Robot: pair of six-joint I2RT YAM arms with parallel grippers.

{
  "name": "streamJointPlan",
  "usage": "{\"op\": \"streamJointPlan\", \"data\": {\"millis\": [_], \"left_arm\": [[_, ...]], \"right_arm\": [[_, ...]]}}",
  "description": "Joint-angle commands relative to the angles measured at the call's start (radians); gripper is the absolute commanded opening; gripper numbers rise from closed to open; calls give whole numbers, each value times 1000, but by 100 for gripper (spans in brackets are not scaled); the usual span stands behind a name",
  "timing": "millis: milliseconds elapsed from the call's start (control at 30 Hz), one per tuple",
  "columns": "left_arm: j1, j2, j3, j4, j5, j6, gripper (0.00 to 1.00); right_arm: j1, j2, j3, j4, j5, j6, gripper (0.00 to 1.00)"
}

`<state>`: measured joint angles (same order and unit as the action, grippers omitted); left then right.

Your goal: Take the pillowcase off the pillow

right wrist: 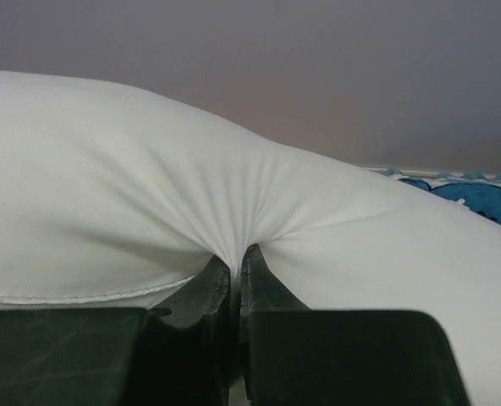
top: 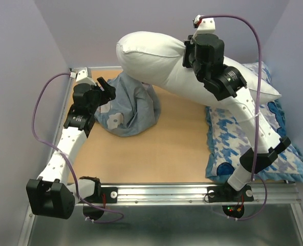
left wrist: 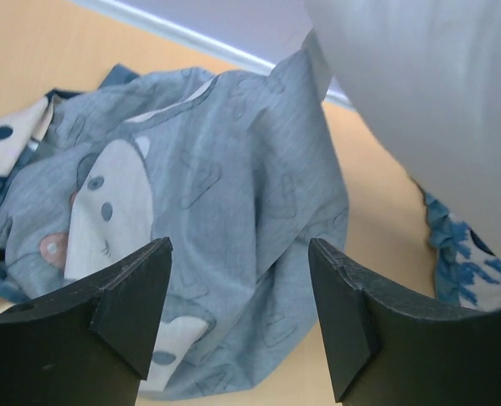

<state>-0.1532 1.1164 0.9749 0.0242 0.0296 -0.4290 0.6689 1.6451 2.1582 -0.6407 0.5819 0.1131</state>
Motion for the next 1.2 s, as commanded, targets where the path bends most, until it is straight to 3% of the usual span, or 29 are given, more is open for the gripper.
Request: {"op": "streamJointPlan", "data": {"millis": [0,133,300,533,867,967,1000,1067,1100,1167], "left_arm": [[1,-39,-10,46,-57,-14,75],[1,-122,-38,86,-39,-34,75],[0,-142,47,-6,4,-43,75],[-2,-178,54,-82,-22,-34,75],[-2,-213,-7,-116,-2,18,75],[-2,-230,-30,-118,32,33,75],[-2,-245,-41,-112,45,35,76],[-2,-265,-60,-113,53,50,76],[-2,-277,-67,-112,53,56,77],[-3,-312,-76,-113,49,65,78]], "right_arm": [[14,18,127,207,-31,36,1],[24,90,126,223,-125,75,1],[55,146,-131,425,-227,146,1],[104,192,-507,763,-419,312,1],[146,305,-609,859,-553,434,1],[144,265,-646,855,-602,428,32],[144,224,-675,849,-608,425,52],[146,171,-710,837,-610,419,69],[144,107,-730,836,-610,413,83],[146,50,-765,810,-611,402,94]]}}
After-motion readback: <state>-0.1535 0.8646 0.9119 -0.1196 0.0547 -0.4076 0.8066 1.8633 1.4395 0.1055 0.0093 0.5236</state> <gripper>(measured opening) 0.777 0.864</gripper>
